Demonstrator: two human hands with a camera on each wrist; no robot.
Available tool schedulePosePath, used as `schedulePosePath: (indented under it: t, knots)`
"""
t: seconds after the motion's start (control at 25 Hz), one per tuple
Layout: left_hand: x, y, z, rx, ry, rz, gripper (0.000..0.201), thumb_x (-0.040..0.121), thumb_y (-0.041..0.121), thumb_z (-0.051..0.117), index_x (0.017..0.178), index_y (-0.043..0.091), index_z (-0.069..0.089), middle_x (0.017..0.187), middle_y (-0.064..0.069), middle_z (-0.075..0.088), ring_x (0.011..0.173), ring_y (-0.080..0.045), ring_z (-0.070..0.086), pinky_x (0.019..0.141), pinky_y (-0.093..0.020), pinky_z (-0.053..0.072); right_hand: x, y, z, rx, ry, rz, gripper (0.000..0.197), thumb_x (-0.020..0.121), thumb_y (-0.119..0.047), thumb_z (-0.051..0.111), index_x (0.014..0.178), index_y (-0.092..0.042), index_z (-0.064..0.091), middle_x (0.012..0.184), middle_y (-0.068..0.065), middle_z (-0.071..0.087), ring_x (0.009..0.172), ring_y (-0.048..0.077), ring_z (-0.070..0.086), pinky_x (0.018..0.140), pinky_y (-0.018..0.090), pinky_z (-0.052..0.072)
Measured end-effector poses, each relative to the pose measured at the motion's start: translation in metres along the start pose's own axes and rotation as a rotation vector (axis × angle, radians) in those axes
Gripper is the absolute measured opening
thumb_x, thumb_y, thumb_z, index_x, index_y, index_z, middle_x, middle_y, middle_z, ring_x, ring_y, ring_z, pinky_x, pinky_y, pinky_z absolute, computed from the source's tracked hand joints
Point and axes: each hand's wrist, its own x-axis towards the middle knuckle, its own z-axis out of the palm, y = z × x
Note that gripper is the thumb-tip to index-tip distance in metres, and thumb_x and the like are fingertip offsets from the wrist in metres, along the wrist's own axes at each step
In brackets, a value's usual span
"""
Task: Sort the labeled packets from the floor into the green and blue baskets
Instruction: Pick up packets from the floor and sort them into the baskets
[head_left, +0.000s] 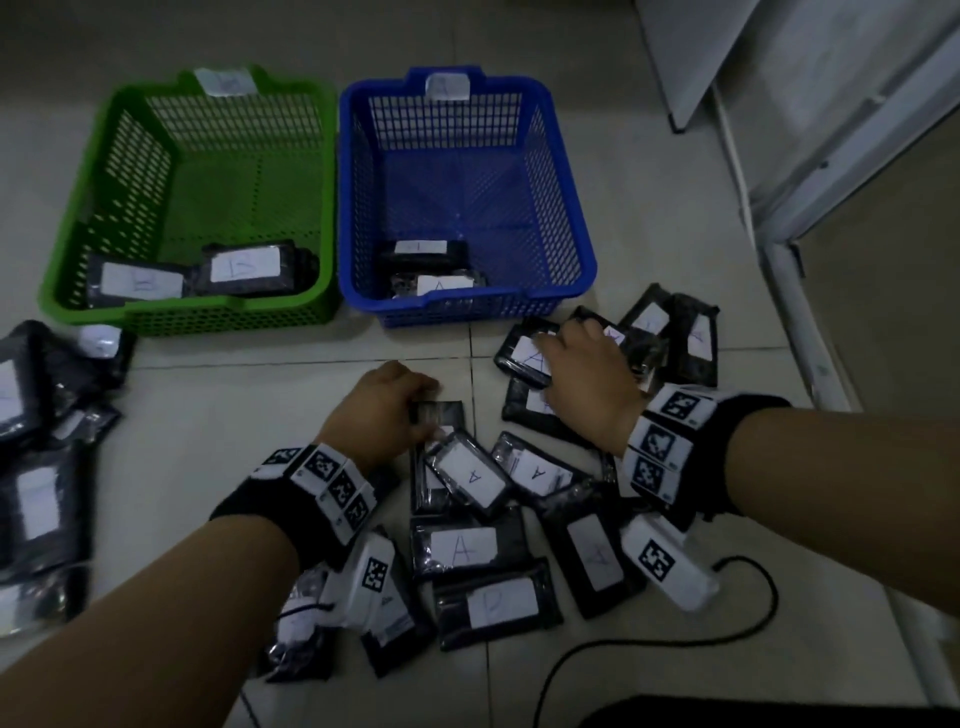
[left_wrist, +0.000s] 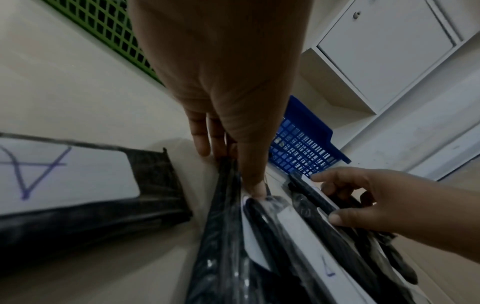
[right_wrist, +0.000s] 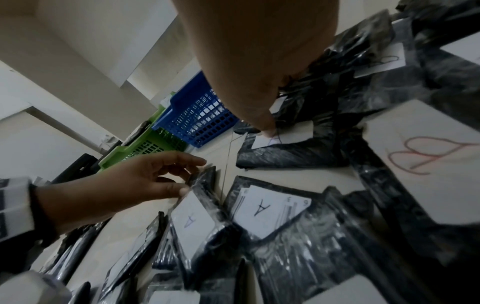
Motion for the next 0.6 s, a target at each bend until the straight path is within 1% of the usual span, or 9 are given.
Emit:
schedulePosePath:
  t: [0.08,0.16,0.24,0.28,0.32,0.4,0.44,0.52,0.6]
  knots:
    - [0.0,0.002,0.0,-0.047,-0.062,-0.057,0.062,0.066,0.035,0.082,0.123,0.025,0.058,0.113,-0.001,0.056,0.108,-0.019,0.054,0.093,-0.025,0.041,0.005,-0.004,0.001,-0.072,-0.023,0.019,0.063,0.082,-0.013,0.06,0.139,-0.003,0.035,0.131,0.019,0.041,0.121,0.035,0.035,0.1,0.039,0.032]
    - [0.001,0.005,-0.005,-0.11,-0.146,-0.11,0.058,0.064,0.035,0.083,0.117,0.025,0.061,0.111,0.003,0.061,0.103,-0.015,0.058,0.087,-0.023,0.043,0.009,-0.002,-0.001,-0.088,-0.048,0.034,0.06,0.08,-0.018,0.064,0.133,-0.003,0.039,0.131,0.017,0.039,0.122,0.033,0.033,0.101,0.038,0.032]
    - [0.003,0.008,-0.014,-0.202,-0.158,-0.129,0.042,0.066,0.033,0.083,0.103,0.024,0.066,0.101,0.004,0.066,0.094,-0.014,0.062,0.082,-0.023,0.047,0.009,-0.001,-0.007,-0.056,-0.069,0.034,0.061,0.075,-0.023,0.069,0.127,-0.007,0.042,0.129,0.014,0.039,0.119,0.031,0.033,0.096,0.038,0.033]
    - [0.003,0.009,-0.019,-0.307,-0.138,-0.149,0.034,0.067,0.03,0.083,0.096,0.022,0.067,0.097,0.002,0.067,0.09,-0.016,0.064,0.081,-0.026,0.051,0.008,-0.001,-0.009,-0.047,-0.073,0.023,0.061,0.072,-0.025,0.071,0.124,-0.01,0.042,0.127,0.013,0.04,0.118,0.03,0.034,0.093,0.038,0.034]
    - [0.002,0.011,-0.024,-0.441,-0.114,-0.175,0.028,0.069,0.025,0.082,0.092,0.02,0.066,0.095,-0.002,0.066,0.088,-0.019,0.065,0.079,-0.031,0.056,0.005,-0.001,-0.01,-0.048,-0.077,0.012,0.061,0.07,-0.026,0.072,0.122,-0.012,0.042,0.126,0.012,0.042,0.116,0.029,0.035,0.091,0.037,0.033]
    - [0.001,0.015,-0.036,-0.66,-0.091,-0.205,0.024,0.074,0.016,0.079,0.092,0.016,0.063,0.1,-0.011,0.066,0.09,-0.024,0.068,0.075,-0.038,0.06,-0.001,-0.002,-0.011,-0.041,-0.103,-0.017,0.067,0.066,-0.03,0.074,0.121,-0.014,0.04,0.122,0.01,0.045,0.113,0.029,0.039,0.089,0.036,0.034]
    - [0.001,0.018,-0.041,-0.708,-0.084,-0.205,0.024,0.075,0.014,0.077,0.093,0.016,0.063,0.103,-0.014,0.066,0.092,-0.026,0.068,0.074,-0.039,0.06,-0.004,-0.003,-0.011,-0.009,-0.13,-0.023,0.071,0.064,-0.032,0.076,0.122,-0.014,0.039,0.121,0.011,0.044,0.11,0.029,0.041,0.09,0.036,0.037]
    - [0.001,0.023,-0.052,-0.747,-0.069,-0.169,0.026,0.076,0.013,0.076,0.098,0.015,0.062,0.103,-0.014,0.068,0.092,-0.025,0.069,0.071,-0.034,0.061,-0.007,-0.003,-0.018,0.119,-0.187,-0.015,0.074,0.064,-0.032,0.078,0.124,-0.012,0.038,0.118,0.012,0.041,0.105,0.029,0.046,0.087,0.037,0.046]
    - [0.003,0.03,-0.064,-0.799,-0.04,-0.125,0.029,0.078,0.011,0.073,0.105,0.01,0.062,0.097,-0.01,0.069,0.081,-0.016,0.07,0.064,-0.027,0.06,-0.01,-0.004,-0.029,0.288,-0.165,-0.023,0.068,0.066,-0.028,0.077,0.121,-0.014,0.04,0.113,0.008,0.044,0.101,0.025,0.051,0.08,0.034,0.049]
